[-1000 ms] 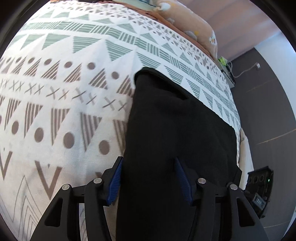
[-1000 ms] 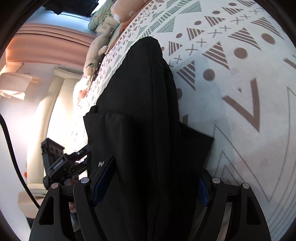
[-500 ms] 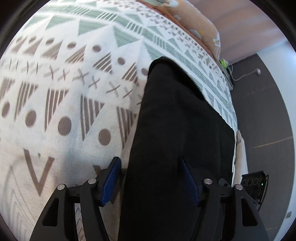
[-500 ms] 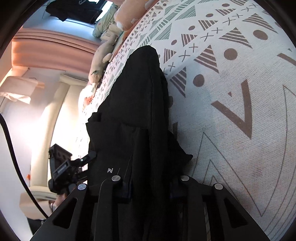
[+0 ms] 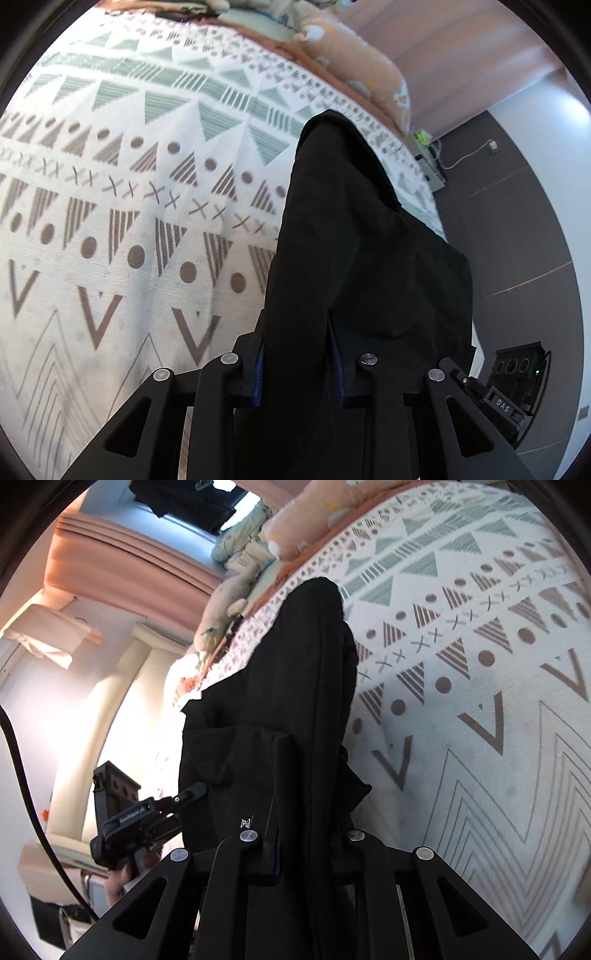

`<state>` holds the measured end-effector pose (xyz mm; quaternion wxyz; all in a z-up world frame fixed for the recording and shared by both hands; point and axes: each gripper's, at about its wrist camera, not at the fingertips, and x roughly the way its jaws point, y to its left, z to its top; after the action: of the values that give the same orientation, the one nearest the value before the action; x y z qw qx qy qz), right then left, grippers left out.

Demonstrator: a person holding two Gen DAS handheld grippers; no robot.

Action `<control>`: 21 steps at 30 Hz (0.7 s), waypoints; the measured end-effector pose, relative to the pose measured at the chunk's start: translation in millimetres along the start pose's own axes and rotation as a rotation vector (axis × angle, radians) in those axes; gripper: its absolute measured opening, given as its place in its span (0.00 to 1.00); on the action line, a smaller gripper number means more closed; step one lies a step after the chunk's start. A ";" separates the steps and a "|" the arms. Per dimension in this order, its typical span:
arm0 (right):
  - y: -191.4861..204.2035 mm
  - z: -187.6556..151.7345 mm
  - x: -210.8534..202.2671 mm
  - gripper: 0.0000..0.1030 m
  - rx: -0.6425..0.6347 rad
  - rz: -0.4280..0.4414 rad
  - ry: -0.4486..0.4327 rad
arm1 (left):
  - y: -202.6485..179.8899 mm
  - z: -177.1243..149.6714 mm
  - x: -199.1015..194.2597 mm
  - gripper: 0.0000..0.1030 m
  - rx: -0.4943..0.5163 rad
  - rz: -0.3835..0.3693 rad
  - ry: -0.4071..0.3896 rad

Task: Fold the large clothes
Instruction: 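Carry the folded shirt with both tools toward the bed's headboard end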

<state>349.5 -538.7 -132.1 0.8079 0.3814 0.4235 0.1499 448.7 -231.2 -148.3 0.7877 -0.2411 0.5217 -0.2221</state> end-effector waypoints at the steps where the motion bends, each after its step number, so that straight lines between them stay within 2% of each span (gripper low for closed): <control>1: -0.3 -3.0 -7.2 0.16 -0.004 0.001 -0.010 | -1.9 -0.5 -6.7 0.27 0.008 -0.006 -0.010; 6: 32.3 -14.5 -35.2 0.16 -0.047 0.011 -0.086 | -14.3 -7.0 -39.7 0.27 0.030 -0.034 -0.069; 15: 88.8 -36.1 -71.7 0.16 -0.116 0.023 -0.171 | -26.7 -12.5 -108.5 0.26 0.069 -0.083 -0.149; 21: 131.3 -47.7 -80.7 0.16 -0.170 0.037 -0.215 | -23.3 -10.0 -155.9 0.26 0.088 -0.100 -0.202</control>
<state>273.9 -473.7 -5.2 0.8752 0.3330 0.3130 0.1584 381.4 -157.2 -26.0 0.8340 -0.2532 0.4168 -0.2581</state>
